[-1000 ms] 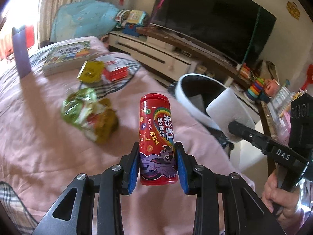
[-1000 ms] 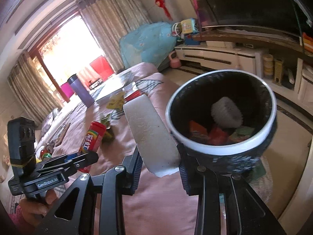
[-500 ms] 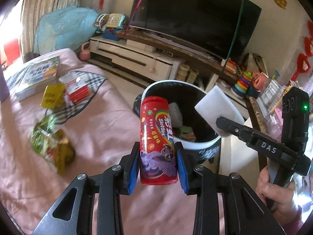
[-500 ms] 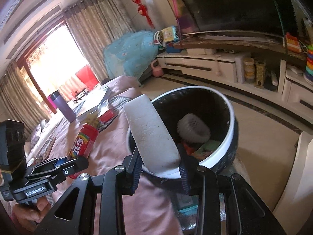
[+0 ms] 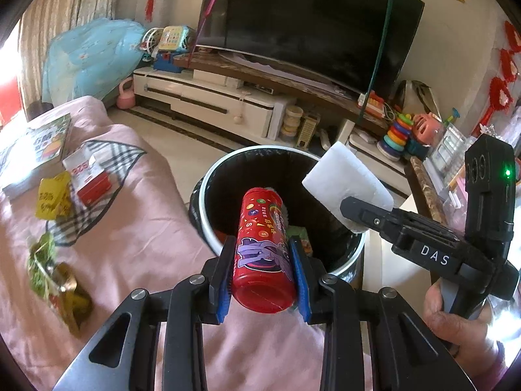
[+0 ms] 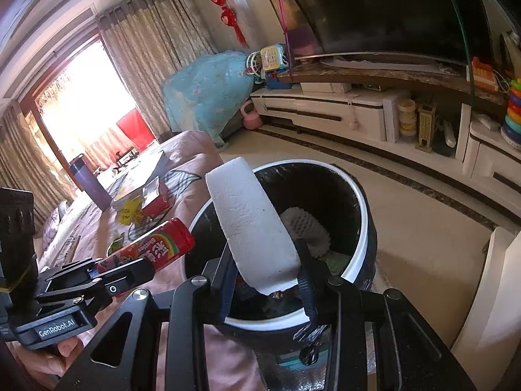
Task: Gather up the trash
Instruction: 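Carry the Skittles tube and foam block over the black bin, then open both grippers to drop the tube and block, then return to the bed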
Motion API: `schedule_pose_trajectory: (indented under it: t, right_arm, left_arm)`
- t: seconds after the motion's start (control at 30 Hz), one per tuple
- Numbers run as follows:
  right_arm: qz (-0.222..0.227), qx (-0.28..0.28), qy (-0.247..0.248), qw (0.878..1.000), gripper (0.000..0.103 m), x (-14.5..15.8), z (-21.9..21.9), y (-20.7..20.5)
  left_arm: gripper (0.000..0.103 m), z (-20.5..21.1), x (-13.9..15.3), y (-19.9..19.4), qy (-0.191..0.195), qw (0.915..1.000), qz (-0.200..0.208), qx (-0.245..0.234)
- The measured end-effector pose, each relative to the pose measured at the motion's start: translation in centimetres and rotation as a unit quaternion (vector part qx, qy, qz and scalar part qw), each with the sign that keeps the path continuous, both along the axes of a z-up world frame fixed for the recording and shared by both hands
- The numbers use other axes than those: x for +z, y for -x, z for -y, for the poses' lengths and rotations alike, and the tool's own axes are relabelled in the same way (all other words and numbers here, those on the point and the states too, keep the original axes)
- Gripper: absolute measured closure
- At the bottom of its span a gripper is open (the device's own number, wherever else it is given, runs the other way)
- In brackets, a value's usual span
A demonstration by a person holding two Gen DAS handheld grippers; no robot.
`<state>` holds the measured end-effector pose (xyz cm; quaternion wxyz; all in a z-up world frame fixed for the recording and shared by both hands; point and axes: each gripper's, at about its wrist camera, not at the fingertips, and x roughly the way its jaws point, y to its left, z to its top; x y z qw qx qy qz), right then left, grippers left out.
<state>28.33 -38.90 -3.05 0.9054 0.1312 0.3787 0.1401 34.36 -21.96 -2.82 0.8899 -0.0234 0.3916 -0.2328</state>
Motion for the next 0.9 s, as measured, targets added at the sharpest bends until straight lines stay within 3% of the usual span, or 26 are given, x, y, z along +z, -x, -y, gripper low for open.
schedule_pose_trajectory:
  t: [0.9]
  right_arm:
    - [-0.029,-0.004,0.02,0.999,0.069,-1.3,1.2,-3.3]
  left_arm:
    - [0.073,3.0,-0.9,-2.8,-0.009,0.9999,-0.015,0.0]
